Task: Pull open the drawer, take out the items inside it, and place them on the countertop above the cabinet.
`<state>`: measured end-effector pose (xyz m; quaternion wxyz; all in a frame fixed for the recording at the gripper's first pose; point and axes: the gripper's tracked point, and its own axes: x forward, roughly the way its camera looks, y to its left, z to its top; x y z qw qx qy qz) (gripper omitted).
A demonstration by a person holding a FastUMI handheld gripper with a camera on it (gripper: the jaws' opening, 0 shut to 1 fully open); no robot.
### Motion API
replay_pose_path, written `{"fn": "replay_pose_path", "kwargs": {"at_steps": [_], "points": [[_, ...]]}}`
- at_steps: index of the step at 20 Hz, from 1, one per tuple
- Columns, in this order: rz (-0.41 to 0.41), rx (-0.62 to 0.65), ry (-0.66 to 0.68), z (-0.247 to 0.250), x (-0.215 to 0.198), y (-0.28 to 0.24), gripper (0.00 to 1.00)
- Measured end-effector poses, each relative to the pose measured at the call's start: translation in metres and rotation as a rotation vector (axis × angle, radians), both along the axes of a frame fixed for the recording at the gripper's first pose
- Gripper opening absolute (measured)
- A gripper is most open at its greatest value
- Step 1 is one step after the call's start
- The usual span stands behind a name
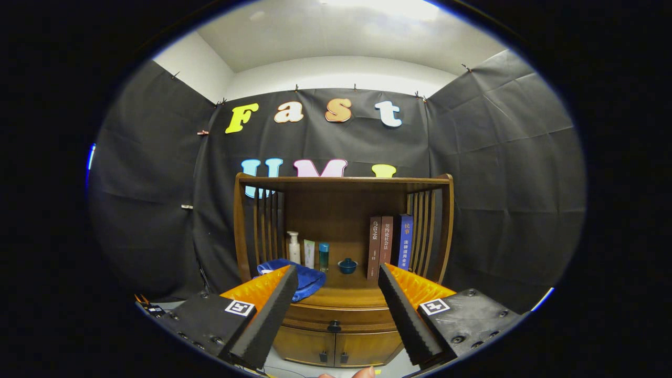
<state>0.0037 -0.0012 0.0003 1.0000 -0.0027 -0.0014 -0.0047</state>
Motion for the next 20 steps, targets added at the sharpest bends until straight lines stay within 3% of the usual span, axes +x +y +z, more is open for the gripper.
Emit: {"fn": "replay_pose_path", "kwargs": {"at_steps": [13, 20], "points": [[-0.006, 0.005, -0.019, -0.013, 0.005, 0.007, 0.99], [-0.054, -0.025, -0.056, -0.075, 0.062, 0.011, 0.98]]}}
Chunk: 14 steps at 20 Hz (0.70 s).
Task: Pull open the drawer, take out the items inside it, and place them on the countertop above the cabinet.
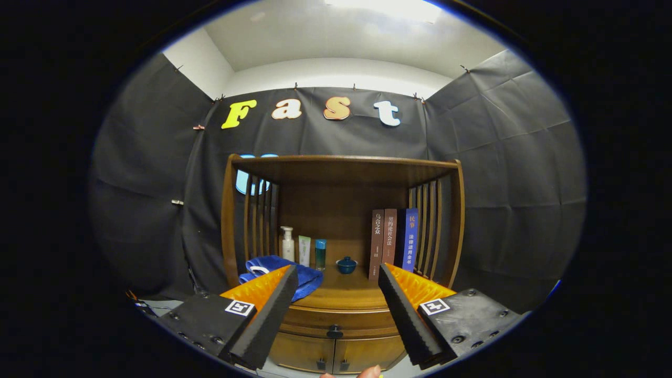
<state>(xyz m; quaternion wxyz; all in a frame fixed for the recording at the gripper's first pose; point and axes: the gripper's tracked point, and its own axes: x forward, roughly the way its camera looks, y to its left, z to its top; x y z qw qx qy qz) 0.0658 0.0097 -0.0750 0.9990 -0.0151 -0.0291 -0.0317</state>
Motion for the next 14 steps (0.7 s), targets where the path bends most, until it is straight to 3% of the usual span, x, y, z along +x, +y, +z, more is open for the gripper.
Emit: {"fn": "replay_pose_path", "kwargs": {"at_steps": [6, 14], "points": [[0.009, 0.021, 0.102, -0.108, 0.054, -0.001, 0.99], [-0.007, 0.043, 0.243, -0.228, 0.087, -0.01, 0.99]]}}
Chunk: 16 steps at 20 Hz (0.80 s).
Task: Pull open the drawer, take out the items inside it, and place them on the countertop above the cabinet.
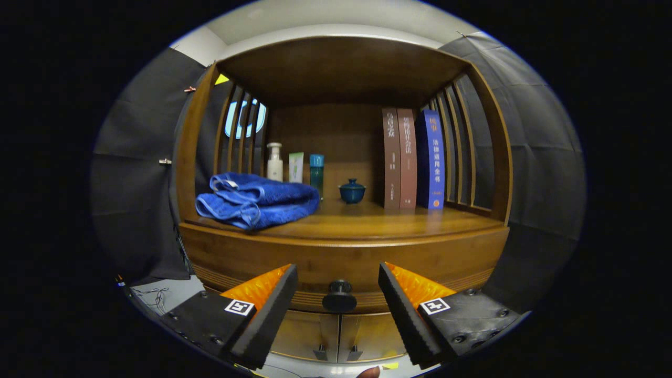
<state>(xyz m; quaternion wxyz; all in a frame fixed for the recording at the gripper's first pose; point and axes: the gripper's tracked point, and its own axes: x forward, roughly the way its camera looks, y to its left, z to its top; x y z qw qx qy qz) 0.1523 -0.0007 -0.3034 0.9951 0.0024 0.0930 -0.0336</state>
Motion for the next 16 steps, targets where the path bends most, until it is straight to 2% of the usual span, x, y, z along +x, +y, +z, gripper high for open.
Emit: {"fn": "replay_pose_path", "kwargs": {"at_steps": [4, 9, 10, 13, 16], "points": [[-0.027, 0.027, 0.036, -0.03, 0.01, -0.002, 0.96], [-0.008, 0.039, 0.058, -0.042, 0.018, 0.001, 0.53], [-0.002, 0.032, 0.05, -0.042, 0.016, 0.001, 0.53], [0.005, 0.006, 0.041, -0.04, 0.017, 0.001, 0.29], [-0.01, 0.047, 0.061, -0.04, 0.008, 0.001, 0.29]]}}
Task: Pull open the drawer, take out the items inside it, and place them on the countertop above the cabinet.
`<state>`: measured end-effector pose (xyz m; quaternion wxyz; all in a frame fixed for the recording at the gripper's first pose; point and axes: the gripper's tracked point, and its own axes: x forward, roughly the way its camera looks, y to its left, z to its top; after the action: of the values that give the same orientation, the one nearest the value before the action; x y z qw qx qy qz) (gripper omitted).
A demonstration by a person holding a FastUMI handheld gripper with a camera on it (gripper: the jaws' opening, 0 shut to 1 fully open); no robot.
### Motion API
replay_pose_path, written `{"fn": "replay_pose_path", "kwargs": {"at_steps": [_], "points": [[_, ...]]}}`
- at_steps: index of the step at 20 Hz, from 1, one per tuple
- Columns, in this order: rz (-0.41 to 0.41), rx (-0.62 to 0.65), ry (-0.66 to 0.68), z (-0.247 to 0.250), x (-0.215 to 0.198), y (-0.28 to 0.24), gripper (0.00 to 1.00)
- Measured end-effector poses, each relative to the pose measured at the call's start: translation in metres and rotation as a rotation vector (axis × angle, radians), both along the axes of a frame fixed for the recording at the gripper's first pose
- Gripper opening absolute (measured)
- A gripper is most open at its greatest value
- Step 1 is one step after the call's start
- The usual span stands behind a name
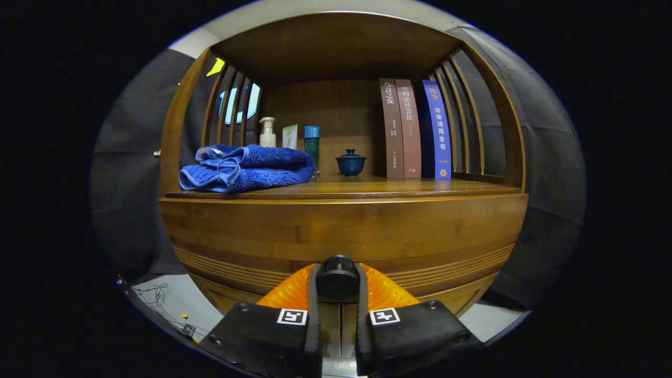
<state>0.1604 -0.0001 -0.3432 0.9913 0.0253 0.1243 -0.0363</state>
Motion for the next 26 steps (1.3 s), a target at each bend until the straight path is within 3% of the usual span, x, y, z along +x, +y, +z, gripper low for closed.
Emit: {"fn": "replay_pose_path", "kwargs": {"at_steps": [15, 26], "points": [[-0.01, 0.011, 0.036, 0.015, -0.113, 0.007, 0.29], [-0.027, 0.02, 0.037, 0.01, -0.139, 0.012, 0.29]]}}
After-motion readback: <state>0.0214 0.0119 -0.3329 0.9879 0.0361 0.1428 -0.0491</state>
